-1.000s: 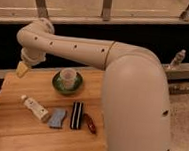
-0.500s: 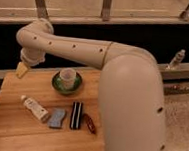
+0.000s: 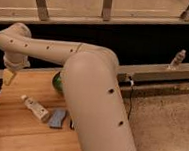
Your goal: Stand the bottle upright
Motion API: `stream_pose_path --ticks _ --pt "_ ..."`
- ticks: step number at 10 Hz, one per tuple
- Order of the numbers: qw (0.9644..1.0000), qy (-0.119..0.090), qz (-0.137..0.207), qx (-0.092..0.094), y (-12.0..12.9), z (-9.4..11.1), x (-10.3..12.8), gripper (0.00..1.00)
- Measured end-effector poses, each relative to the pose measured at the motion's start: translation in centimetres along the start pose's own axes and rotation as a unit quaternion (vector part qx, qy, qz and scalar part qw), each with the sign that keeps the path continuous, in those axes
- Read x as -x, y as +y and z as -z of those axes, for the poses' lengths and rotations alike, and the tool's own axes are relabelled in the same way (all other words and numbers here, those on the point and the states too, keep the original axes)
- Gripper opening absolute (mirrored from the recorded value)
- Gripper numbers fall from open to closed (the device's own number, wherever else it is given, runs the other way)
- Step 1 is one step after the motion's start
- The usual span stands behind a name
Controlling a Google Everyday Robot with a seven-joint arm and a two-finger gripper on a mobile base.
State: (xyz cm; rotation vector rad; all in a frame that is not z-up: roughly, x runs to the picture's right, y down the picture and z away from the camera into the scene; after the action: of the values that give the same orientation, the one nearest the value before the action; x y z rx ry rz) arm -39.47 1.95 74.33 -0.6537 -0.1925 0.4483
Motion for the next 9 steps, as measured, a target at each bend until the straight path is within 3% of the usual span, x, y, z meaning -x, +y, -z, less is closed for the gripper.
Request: stream_pose_path --ticks 2,4,7,9 --pt "0.9997 0.022 -0.001 0.01 0.5 -2.2 -0.7 0.8" --pt "0.9982 0.048 -0.024 0.026 0.9 -4.4 -2.7 0.8" --pt "0.9955 0.071 -0.056 0.028 1.3 -4.7 -4.3 0.8" --pt "0.9955 0.071 -0.056 0.028 1.3 -4.7 -4.3 0.8"
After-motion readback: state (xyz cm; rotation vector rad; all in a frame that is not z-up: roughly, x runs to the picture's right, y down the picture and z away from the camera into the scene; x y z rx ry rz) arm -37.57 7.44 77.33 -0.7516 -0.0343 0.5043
